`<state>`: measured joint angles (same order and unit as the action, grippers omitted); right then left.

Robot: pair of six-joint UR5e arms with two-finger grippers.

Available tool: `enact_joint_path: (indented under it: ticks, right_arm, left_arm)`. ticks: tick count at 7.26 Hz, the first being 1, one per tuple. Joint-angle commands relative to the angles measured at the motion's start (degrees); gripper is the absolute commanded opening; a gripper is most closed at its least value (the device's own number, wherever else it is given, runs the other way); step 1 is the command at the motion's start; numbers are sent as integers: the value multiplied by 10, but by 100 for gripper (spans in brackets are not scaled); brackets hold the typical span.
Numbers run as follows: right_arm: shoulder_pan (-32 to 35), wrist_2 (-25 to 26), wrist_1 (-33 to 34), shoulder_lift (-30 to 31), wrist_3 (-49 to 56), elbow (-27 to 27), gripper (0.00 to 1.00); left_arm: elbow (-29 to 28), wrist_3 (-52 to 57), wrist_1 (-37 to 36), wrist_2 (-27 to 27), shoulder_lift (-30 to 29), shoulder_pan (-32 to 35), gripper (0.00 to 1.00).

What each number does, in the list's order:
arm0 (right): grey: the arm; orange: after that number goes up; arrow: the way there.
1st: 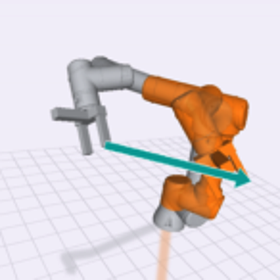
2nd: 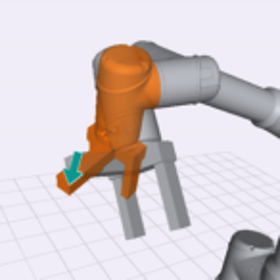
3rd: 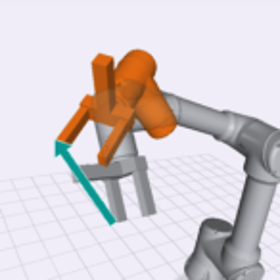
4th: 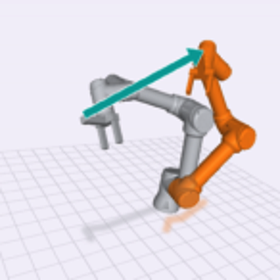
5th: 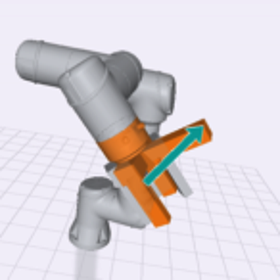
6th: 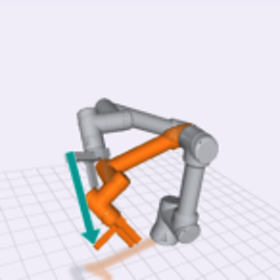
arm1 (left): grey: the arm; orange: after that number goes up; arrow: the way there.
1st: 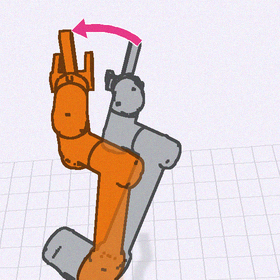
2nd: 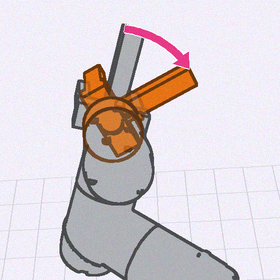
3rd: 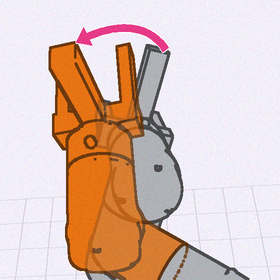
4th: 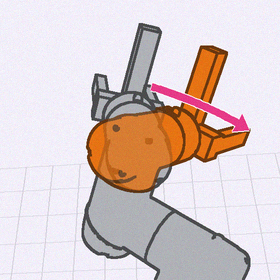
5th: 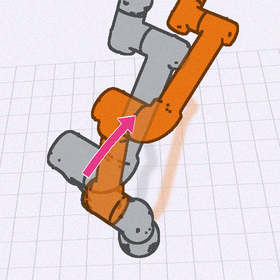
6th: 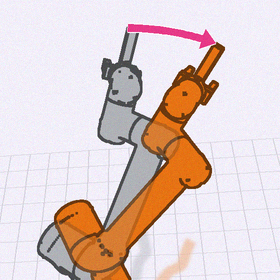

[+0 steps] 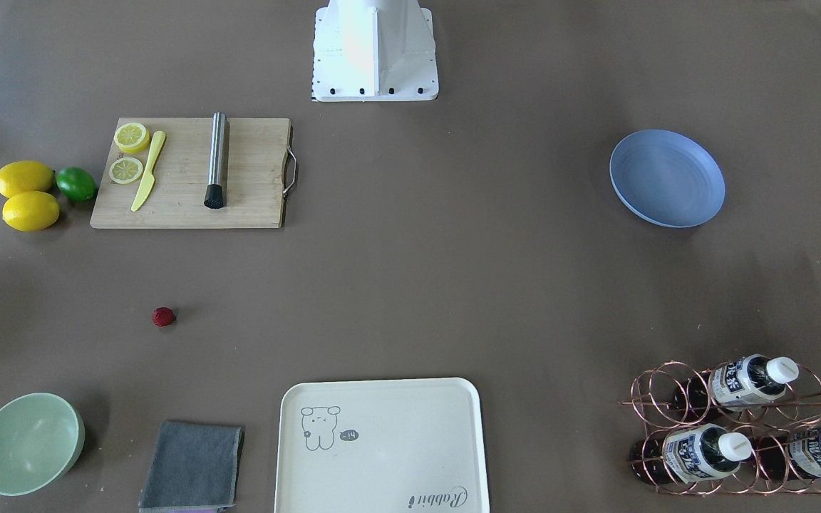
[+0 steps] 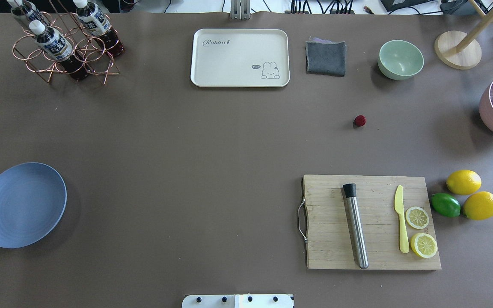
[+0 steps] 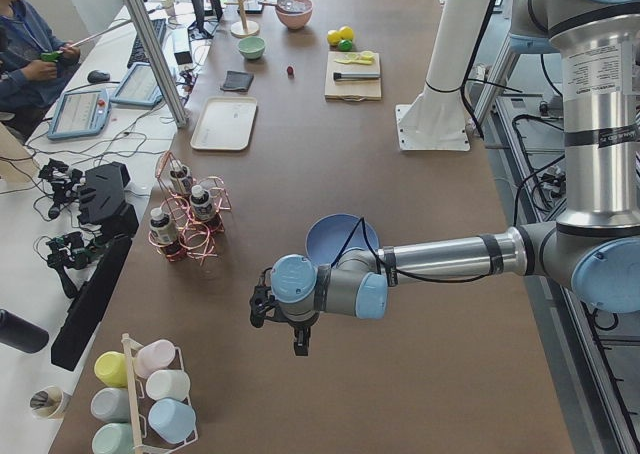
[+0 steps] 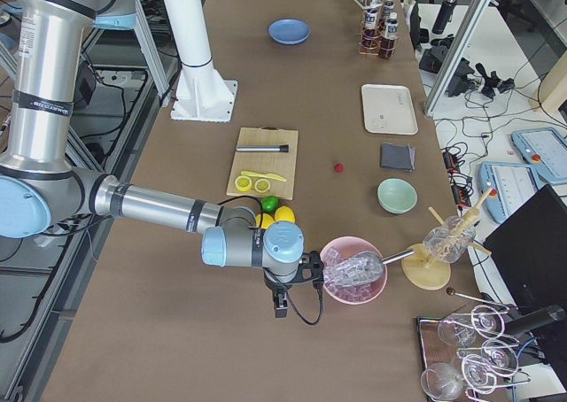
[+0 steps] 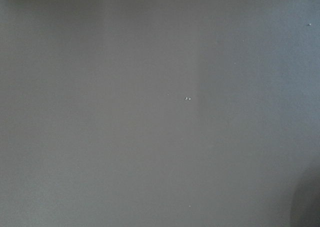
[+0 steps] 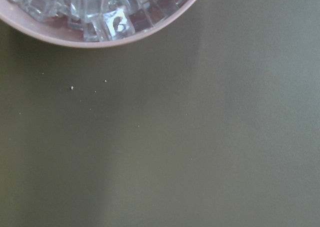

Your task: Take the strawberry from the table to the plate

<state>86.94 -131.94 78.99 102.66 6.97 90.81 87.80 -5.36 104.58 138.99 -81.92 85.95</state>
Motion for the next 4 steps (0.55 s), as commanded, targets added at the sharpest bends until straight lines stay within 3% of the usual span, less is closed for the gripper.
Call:
enact_joint_path:
  ticks: [1, 4]
  right_arm:
    - [-1, 1, -1, 2, 1, -2, 100]
    - [-1, 0, -2, 2, 1, -2, 100]
  left_arm:
    - [-1, 2, 5, -5, 4, 0, 99]
    - [-3, 2, 26, -6, 1, -1, 99]
